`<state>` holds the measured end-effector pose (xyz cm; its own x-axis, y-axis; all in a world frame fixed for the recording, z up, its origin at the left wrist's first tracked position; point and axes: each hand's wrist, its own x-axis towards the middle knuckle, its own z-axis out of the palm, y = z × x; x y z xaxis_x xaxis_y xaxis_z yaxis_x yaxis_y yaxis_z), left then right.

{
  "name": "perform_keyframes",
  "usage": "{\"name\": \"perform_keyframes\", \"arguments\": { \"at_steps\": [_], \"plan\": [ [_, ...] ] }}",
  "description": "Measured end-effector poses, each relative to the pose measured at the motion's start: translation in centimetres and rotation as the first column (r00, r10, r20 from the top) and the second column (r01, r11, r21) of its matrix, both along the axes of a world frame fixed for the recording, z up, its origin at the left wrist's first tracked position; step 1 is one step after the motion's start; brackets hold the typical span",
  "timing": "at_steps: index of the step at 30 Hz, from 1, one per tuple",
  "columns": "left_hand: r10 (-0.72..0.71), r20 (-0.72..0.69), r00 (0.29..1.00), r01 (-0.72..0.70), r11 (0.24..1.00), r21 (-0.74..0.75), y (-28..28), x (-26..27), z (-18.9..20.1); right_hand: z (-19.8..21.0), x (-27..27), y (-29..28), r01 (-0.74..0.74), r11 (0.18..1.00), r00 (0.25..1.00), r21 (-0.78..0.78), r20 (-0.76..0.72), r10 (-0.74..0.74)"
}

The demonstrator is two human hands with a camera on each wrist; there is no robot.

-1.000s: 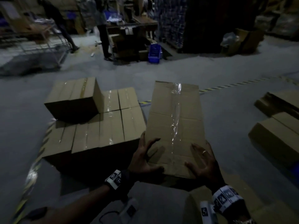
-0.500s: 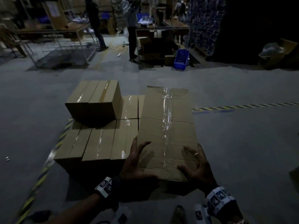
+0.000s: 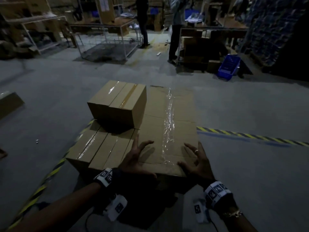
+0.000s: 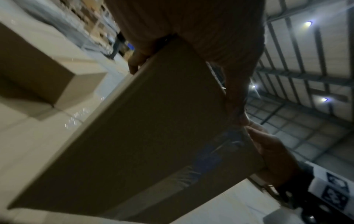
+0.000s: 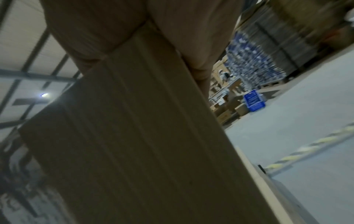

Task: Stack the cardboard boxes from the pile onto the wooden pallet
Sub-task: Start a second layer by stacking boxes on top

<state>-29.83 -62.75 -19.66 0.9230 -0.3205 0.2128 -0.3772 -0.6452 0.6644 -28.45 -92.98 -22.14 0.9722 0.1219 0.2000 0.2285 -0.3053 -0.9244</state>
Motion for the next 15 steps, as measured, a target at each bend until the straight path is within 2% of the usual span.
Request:
{"name": "perform_keyframes", "arguments": {
  "at_steps": [8, 15],
  "plan": [
    [0.076, -0.021, 0.997, -0.077, 0.997, -0.017, 2.5, 10.1, -0.8, 0.6, 11.3, 3.6, -0.076, 0.997, 0.997, 0.007, 0.001, 0.076],
    [0.096, 0.015, 0.995, -0.095, 0.993, -0.074, 7.9, 23.1, -5.3, -0.9, 25.1, 8.3, -0.124, 0.983, 0.992, -0.134, -0.034, 0.121]
  ]
}}
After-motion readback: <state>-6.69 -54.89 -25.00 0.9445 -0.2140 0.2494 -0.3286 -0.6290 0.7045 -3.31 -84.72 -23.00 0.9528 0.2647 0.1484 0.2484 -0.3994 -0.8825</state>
